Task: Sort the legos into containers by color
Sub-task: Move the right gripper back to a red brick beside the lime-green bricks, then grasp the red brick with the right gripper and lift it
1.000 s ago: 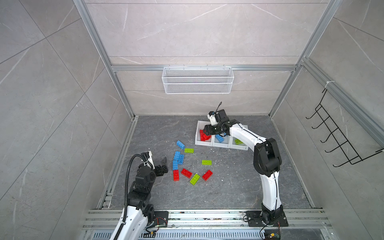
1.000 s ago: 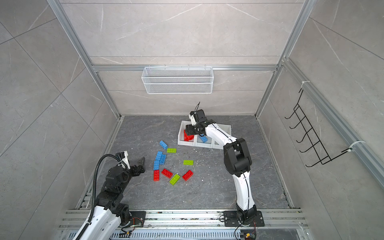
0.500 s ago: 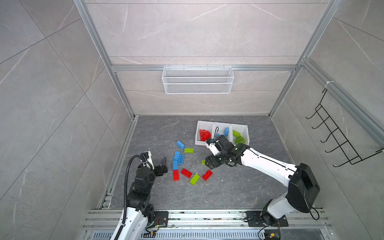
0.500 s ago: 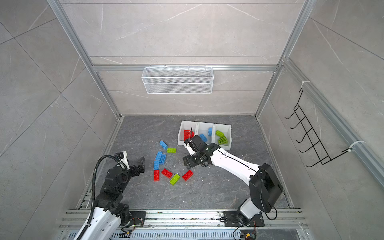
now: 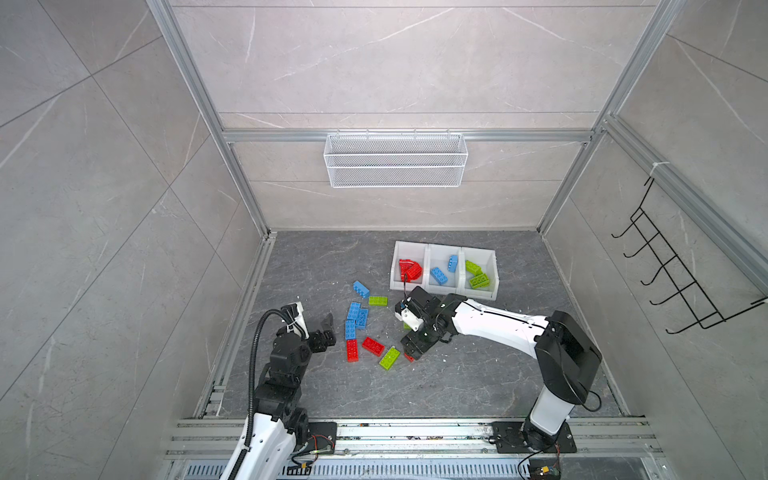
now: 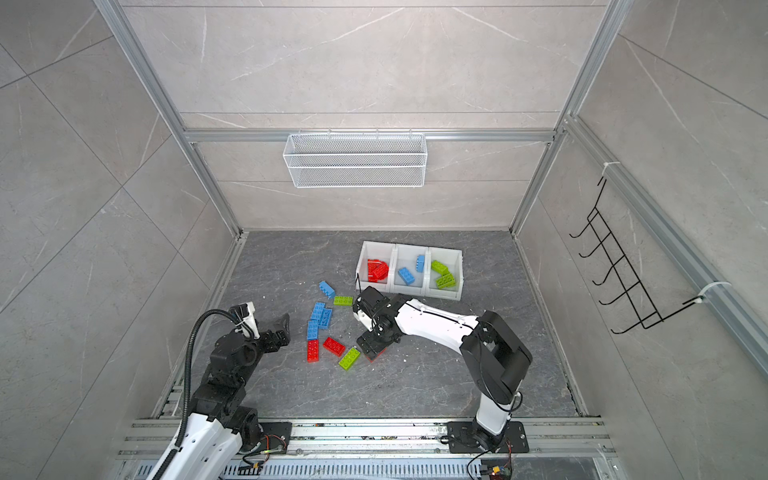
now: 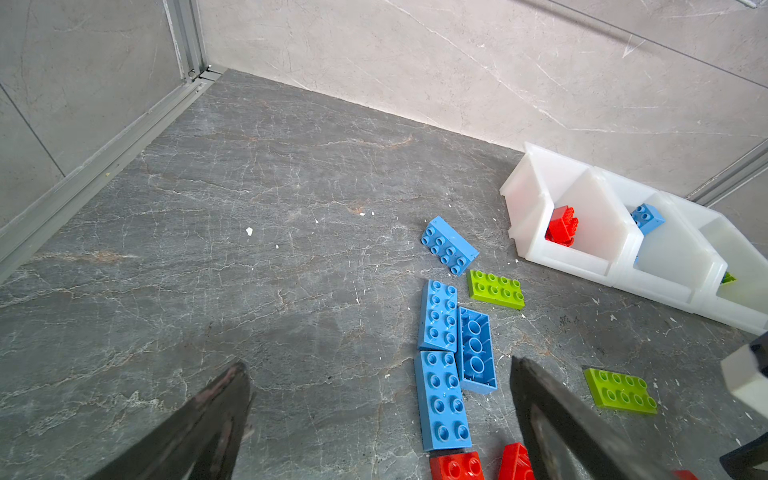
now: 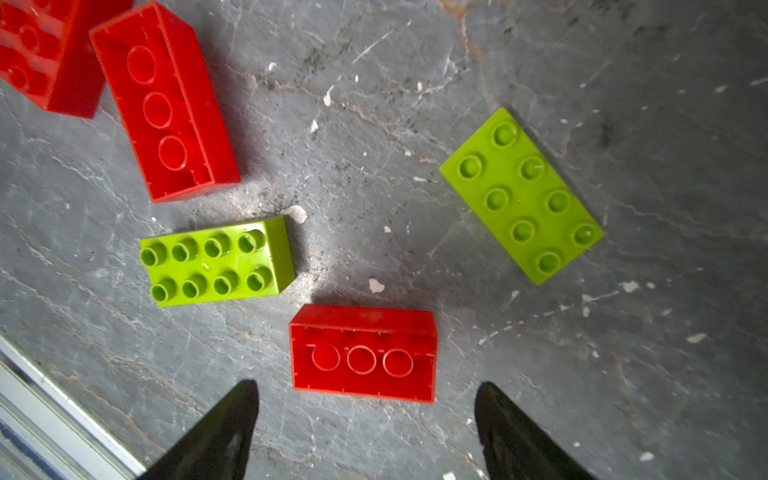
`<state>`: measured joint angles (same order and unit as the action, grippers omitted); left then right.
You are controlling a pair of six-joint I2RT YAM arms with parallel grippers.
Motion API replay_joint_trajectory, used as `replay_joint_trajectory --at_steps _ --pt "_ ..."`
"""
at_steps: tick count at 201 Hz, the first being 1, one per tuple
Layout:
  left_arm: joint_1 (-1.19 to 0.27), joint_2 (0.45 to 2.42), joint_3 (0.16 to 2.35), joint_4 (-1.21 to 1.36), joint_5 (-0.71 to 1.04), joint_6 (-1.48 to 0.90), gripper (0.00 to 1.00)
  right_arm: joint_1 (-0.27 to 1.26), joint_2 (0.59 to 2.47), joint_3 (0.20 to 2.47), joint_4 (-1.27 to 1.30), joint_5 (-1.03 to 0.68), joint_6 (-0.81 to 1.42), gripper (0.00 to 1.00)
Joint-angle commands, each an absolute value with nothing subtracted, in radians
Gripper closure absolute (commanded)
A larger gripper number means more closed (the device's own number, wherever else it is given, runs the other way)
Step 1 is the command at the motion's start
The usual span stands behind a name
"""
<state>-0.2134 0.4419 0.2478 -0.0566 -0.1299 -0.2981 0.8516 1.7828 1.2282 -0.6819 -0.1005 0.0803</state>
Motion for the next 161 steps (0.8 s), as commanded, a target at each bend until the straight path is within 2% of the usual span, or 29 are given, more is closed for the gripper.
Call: replay_joint_trajectory --at_steps 1,69,94,161 --pt "-0.211 0.437 0.252 -0.04 -0.143 -0.304 0.0 0.872 1.829 1.274 -0.714 -0.078 0.049 0.15" --pt "-0.21 0.442 0.252 -0.038 -0.14 -0.302 0.0 0.894 1.899 1.288 -0.729 -0.018 0.059 0.18" --pt "-0.211 0.446 0.254 -0.036 -0.138 -0.302 0.0 0.895 1.911 1.292 -0.74 -0.021 0.055 0.26" --pt "-0.21 0.45 0.254 -0.035 -0.136 -0.3 0.0 0.894 1.855 1.292 -0.71 -0.015 0.07 0.39"
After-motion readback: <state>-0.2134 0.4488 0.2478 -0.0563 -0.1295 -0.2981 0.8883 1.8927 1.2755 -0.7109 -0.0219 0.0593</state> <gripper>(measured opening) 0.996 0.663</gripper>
